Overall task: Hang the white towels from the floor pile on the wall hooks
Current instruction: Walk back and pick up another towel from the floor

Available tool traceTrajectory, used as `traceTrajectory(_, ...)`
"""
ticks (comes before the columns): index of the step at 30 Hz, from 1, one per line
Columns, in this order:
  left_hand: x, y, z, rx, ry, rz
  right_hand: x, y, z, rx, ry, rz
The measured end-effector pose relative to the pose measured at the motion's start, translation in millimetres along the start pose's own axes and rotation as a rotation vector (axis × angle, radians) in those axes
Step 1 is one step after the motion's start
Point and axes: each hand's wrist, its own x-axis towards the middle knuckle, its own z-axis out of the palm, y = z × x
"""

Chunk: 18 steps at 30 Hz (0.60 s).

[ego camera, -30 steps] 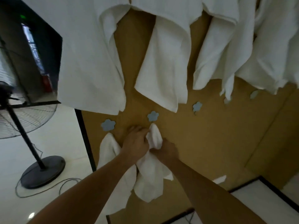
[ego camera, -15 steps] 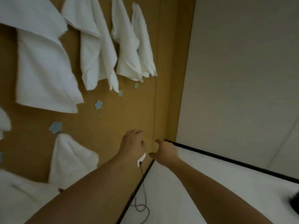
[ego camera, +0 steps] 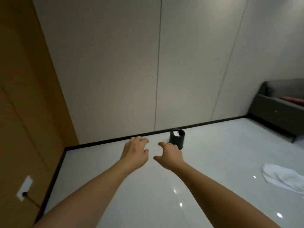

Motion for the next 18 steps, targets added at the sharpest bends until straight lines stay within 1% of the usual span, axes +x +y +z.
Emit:
traceTrajectory(4,16,102,67,-0.053,-0.112,0.074,-30,116,-39,0.001,0.038,0.181)
traceTrajectory(9,33,223,139,-0.073,-0.234,0.318,-74,246,-84,0.018,0.073,0.42)
traceTrajectory(13,47,307,194,-0.069,-0.339,0.498,-102,327,-108,0.052,0.106,0.606)
traceTrajectory(18,79,397,260,-0.098,-0.425,0.659,-109,415,-132,0.085,0.164,0.792)
